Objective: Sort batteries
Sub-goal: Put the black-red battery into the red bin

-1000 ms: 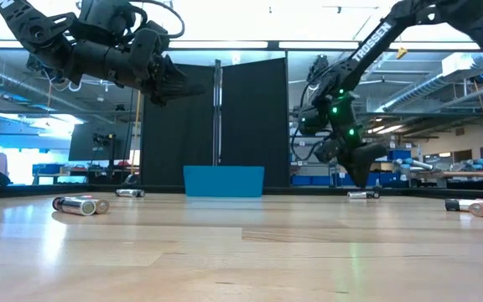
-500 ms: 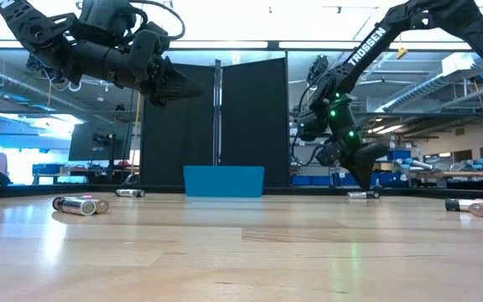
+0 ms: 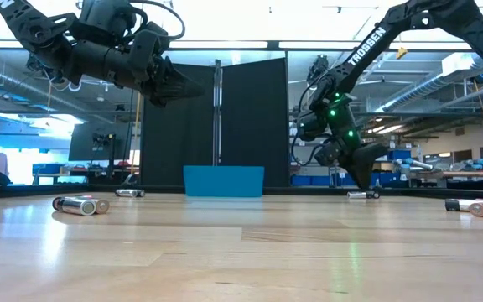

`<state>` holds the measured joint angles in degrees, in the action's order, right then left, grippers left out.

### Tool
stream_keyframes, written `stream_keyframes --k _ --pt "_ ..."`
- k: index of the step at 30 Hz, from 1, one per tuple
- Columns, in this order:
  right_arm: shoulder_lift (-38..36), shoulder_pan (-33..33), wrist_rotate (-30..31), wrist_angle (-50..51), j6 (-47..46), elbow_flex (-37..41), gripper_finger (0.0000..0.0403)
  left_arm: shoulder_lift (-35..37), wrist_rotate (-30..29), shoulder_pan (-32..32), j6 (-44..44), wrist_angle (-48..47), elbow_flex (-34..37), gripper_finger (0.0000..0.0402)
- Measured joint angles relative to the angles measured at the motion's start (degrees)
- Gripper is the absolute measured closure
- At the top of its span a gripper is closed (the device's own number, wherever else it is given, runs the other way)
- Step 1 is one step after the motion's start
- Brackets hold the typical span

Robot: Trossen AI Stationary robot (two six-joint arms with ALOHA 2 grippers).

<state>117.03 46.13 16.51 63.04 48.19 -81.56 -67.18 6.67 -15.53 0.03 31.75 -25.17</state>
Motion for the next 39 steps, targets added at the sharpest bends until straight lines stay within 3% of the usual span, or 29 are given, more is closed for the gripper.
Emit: stream_keyframes --k 27,39 --pt "0.02 -0.02 -1.59 -0.58 -0.84 0.00 0.0297 0.00 0.00 -0.02 0.00 0.07 0.00 0.0392" --pt "0.04 -0.53 1.04 1.17 -3.07 0.00 0.0297 0.00 -0.85 -0.02 -1.30 0.13 0.00 0.0392"
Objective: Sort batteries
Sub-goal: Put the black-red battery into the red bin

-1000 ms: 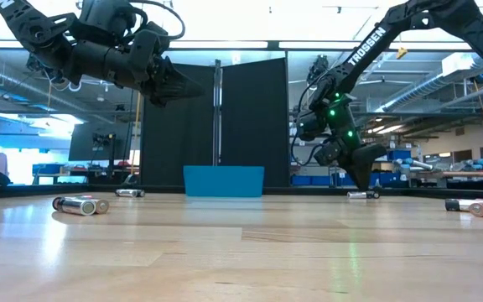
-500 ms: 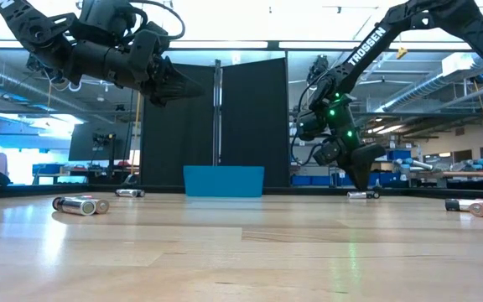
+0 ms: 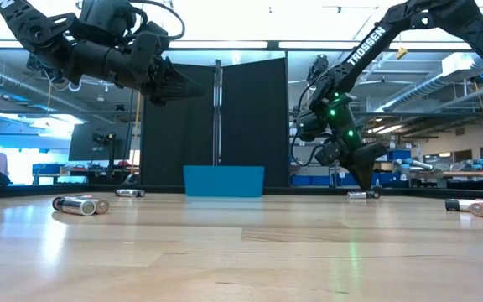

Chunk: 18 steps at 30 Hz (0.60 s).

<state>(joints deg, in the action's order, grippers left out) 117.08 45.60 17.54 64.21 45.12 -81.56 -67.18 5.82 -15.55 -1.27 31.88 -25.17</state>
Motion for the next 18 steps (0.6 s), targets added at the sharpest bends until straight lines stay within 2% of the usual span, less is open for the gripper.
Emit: stream_keyframes --k 9,13,18 --pt "0.09 -1.71 0.79 4.51 -5.77 -0.87 0.0296 0.00 0.02 0.00 -0.01 0.00 0.00 0.0392" --pt "0.09 -3.36 0.87 6.94 -7.85 -5.85 0.0297 -0.02 -0.26 0.00 -1.40 0.02 0.00 0.0392" --pt "0.09 -4.62 -1.13 6.51 -4.40 -11.94 0.0311 0.00 -1.70 0.00 -2.86 0.02 0.00 0.0392"
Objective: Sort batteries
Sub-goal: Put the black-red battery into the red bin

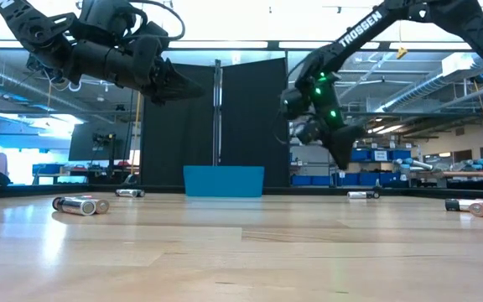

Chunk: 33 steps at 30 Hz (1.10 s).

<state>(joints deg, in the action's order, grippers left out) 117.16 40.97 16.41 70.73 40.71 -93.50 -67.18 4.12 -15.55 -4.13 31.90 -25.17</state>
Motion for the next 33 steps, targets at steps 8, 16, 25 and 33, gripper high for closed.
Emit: stream_keyframes --k 8,16,25,33 --pt "5.41 1.15 1.97 6.57 -1.79 -0.21 0.0393 0.00 0.00 0.00 -0.52 0.00 0.00 0.0392" --pt "6.58 1.00 2.97 7.12 -1.67 -0.67 0.0375 -0.01 0.00 0.00 -1.61 -0.11 -0.02 0.0392" --pt "6.56 1.09 3.48 6.25 -0.20 -0.67 0.0300 0.00 0.00 0.00 -1.85 -0.15 -0.02 0.0392" --pt "6.56 1.05 3.54 4.52 0.40 -0.63 0.0262 -0.02 0.00 0.00 -1.85 -0.15 -0.02 0.0392"
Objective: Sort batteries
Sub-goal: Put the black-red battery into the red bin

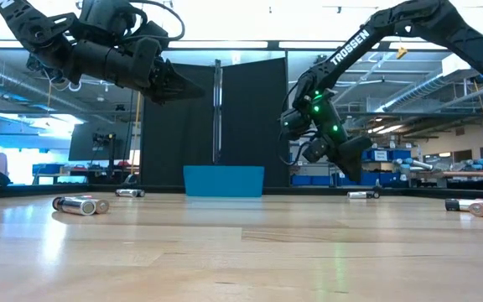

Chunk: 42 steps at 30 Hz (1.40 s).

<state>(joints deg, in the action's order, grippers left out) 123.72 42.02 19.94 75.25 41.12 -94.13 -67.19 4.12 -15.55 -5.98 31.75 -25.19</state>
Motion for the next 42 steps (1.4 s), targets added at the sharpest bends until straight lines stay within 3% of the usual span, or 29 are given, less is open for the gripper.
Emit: stream_keyframes --k 14,42 --pt "-0.09 0.00 3.54 -3.47 1.48 4.04 0.0265 0.02 0.00 0.00 0.02 0.04 0.00 0.0392" --pt "0.53 0.19 0.02 -4.88 2.93 4.57 0.0263 0.01 -0.02 0.00 0.22 0.06 0.00 0.0392"
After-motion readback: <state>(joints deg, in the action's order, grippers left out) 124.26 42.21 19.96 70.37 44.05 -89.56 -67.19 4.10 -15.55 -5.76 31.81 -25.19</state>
